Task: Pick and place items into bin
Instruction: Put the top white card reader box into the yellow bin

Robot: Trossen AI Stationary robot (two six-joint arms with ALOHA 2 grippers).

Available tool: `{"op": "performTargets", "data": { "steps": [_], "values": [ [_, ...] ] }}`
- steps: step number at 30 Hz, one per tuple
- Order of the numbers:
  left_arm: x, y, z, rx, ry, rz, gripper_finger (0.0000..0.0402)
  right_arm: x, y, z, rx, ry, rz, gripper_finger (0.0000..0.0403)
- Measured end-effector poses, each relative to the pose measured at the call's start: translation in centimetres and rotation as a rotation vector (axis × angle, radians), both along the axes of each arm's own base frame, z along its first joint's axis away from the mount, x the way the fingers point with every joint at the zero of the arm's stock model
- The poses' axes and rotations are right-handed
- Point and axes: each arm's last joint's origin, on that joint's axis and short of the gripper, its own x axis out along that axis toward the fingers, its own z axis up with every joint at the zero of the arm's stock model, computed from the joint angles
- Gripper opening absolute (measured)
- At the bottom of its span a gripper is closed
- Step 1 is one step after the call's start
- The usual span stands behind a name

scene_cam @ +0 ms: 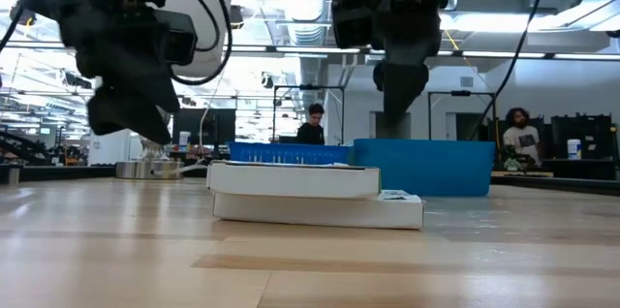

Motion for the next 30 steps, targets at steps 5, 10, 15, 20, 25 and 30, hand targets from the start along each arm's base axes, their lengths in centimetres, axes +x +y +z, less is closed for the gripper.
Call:
{"op": "performTargets", "data": {
  "steps": [5,10,15,20,25,30],
  "values": [
    [-0.2,-1.5,0.4,-0.052,-0.053,0.114,0.0205,0.3,0.9,0.1,-0.002,-0.046,0.041,0.0233],
    [-0.4,-3.1,1.0,-0.062,-0.162,0.209,0.0205,0.4,1.8,0.0,-0.039,-0.075,0.076,0.0233],
    [-0.9,-3.9,1.2,-0.012,-0.220,0.282,0.0205,-0.1,3.6,-0.1,-0.141,-0.067,0.124,0.0233],
    [-1.1,-4.2,1.2,0.031,-0.234,0.298,0.0205,-0.8,6.1,-0.1,-0.260,-0.073,0.082,0.0233],
    [-1.4,-4.1,0.7,0.103,-0.175,0.205,0.0205,-1.4,8.3,0.0,-0.317,-0.092,-0.149,0.0233],
    [-2.0,-4.3,0.0,0.158,-0.067,0.002,0.0205,-1.9,10.8,0.2,-0.193,-0.151,-0.575,0.0233]
  ]
}}
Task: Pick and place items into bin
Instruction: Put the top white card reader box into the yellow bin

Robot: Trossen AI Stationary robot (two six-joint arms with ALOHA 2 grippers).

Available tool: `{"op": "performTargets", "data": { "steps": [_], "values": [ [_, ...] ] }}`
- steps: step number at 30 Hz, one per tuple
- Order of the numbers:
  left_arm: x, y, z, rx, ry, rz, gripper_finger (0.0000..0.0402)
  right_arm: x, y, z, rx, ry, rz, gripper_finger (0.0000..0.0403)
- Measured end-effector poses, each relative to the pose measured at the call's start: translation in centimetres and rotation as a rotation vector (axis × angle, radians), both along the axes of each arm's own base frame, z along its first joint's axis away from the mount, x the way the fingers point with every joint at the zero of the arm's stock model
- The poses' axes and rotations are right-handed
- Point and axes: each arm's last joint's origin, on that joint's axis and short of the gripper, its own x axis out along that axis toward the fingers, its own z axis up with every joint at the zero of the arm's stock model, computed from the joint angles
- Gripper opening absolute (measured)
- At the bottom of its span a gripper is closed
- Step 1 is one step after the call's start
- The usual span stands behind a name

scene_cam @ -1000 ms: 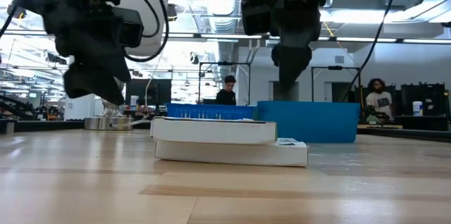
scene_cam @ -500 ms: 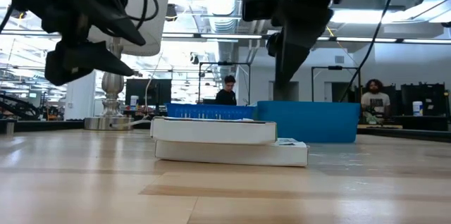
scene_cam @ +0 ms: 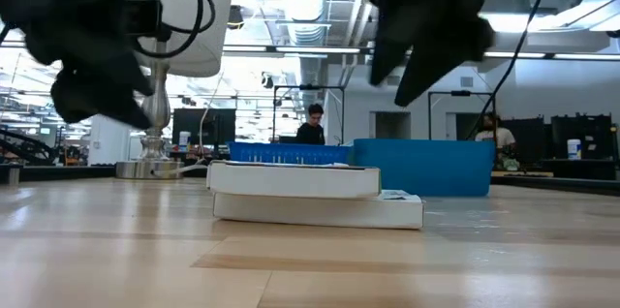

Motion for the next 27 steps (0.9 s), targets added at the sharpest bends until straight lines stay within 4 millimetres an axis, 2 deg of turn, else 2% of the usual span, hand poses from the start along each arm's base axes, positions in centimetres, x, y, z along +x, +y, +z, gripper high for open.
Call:
{"op": "performTargets", "data": {
  "steps": [4,8,13,17,21,23,27],
  "values": [
    [-0.5,-0.1,-0.5,0.035,0.092,-0.149,0.0205,-0.3,3.4,0.8,0.124,-0.250,-0.279,0.0233],
    [-0.9,0.0,-0.9,0.069,0.152,-0.235,0.0205,-1.2,6.3,1.6,0.244,-0.474,-0.476,0.0231],
    [-1.0,0.0,-1.0,0.080,0.167,-0.249,0.0205,-2.1,9.1,2.7,0.386,-0.673,-0.576,0.0221],
    [-1.0,0.1,-1.0,0.089,0.163,-0.244,0.0205,-2.5,10.4,3.5,0.444,-0.784,-0.603,0.0206],
    [-1.0,0.2,-0.9,0.104,0.151,-0.208,0.0205,-2.1,11.7,1.9,0.465,-0.861,-0.658,0.0184],
    [-0.9,0.2,-0.9,0.109,0.147,-0.203,0.0205,-1.4,12.6,1.0,0.528,-0.892,-0.668,0.0173],
    [-0.9,0.2,-0.9,0.106,0.142,-0.202,0.0205,-0.2,14.5,-2.6,0.622,-0.921,-0.673,0.0159]
  ]
}}
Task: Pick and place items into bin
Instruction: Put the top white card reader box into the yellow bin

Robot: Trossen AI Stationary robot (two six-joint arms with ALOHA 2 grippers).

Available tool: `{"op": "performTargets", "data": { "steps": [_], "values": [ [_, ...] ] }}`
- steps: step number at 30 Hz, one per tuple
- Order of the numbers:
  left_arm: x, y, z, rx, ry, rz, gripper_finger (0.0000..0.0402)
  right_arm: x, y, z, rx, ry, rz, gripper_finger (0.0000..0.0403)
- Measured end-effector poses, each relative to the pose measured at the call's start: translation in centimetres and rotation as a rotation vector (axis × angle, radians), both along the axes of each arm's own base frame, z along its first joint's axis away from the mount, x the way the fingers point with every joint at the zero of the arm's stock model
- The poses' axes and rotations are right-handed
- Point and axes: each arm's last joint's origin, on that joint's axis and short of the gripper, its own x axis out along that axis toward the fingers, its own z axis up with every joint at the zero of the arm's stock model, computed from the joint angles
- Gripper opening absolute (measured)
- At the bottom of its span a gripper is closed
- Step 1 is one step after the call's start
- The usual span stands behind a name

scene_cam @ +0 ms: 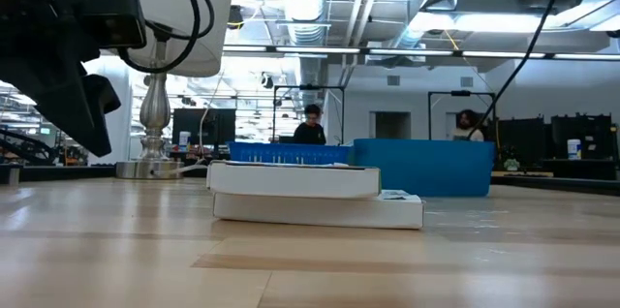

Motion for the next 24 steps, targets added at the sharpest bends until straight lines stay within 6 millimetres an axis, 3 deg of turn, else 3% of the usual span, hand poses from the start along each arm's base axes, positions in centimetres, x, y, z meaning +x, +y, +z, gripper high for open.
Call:
{"op": "performTargets", "data": {
  "steps": [9,18,24],
  "values": [
    [0.0,0.0,0.0,-0.010,0.002,0.011,0.0205,0.8,2.5,-5.6,0.107,-0.100,0.038,0.0175],
    [0.0,0.0,0.0,-0.016,0.003,0.019,0.0205,0.7,2.7,-6.1,0.106,-0.082,0.071,0.0166],
    [0.0,0.0,0.0,-0.013,0.002,0.022,0.0205,1.7,2.1,-6.2,0.031,-0.028,0.223,0.0151]
  ]
}}
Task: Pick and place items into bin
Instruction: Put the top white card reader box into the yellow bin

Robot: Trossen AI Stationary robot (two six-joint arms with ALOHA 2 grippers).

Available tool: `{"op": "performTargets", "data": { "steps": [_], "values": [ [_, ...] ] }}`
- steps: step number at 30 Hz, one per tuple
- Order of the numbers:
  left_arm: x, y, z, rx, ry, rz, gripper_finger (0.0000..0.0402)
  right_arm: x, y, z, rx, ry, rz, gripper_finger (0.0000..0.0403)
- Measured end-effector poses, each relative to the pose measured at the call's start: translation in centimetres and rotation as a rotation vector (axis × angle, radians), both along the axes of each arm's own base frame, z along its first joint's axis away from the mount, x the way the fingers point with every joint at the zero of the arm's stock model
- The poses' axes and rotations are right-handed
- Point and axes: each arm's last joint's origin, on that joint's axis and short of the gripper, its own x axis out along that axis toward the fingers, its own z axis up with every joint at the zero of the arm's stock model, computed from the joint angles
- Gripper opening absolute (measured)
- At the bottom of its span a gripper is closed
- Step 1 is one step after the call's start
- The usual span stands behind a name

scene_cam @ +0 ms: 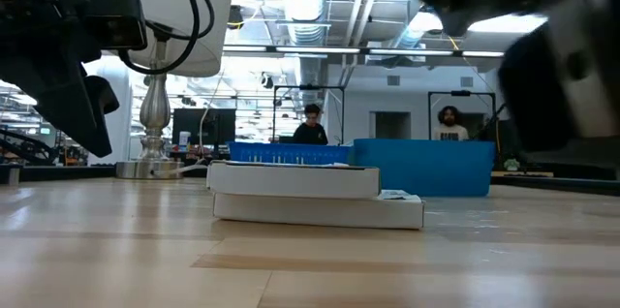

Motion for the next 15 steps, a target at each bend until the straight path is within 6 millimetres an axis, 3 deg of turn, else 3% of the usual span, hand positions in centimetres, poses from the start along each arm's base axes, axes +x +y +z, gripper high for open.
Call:
{"op": "performTargets", "data": {
  "steps": [8,15],
  "values": [
    [0.0,0.0,0.0,0.003,-0.001,0.003,0.0205,2.5,-1.1,1.8,-0.096,-0.063,0.121,0.0144],
    [0.0,0.0,0.0,0.003,-0.002,0.004,0.0205,4.0,-1.3,2.9,-0.126,-0.024,0.249,0.0186]
  ]
}}
